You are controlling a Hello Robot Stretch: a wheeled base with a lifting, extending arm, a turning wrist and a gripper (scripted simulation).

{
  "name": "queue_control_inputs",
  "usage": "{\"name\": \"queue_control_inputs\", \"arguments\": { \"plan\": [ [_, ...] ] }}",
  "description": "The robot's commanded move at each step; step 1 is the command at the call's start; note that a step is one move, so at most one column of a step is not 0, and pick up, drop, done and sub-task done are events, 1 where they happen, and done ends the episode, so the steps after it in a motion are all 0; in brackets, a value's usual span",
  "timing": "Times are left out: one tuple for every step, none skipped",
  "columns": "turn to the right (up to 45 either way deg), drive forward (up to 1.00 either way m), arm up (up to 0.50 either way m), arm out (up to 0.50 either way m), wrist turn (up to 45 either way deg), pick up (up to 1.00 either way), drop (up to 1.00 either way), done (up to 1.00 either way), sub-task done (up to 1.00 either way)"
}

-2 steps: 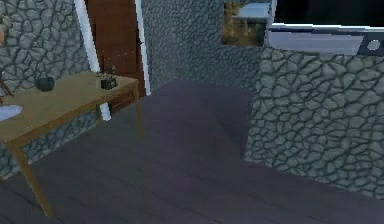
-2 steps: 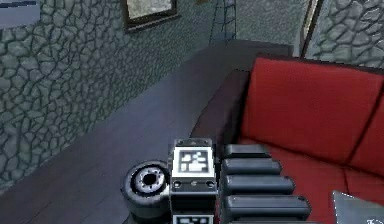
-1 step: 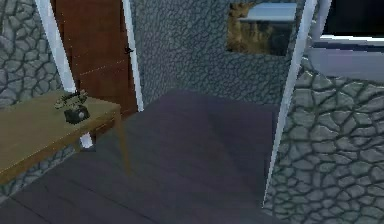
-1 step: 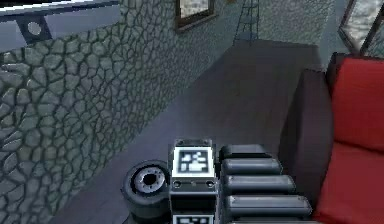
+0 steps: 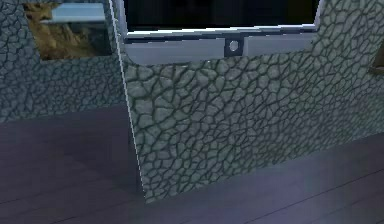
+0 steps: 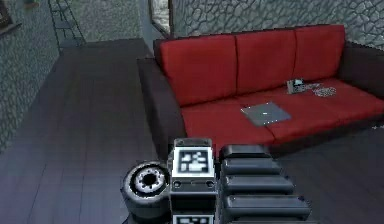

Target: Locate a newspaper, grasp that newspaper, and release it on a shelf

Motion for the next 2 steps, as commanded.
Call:
{"name": "queue_control_inputs", "arguments": {
  "plan": [
    [21.0,0.0,0.0,0.0,0.0,0.0,0.0,0.0,0.0],
    [0.0,0.65,0.0,0.0,0.0,0.0,0.0,0.0,0.0]
  ]
}}
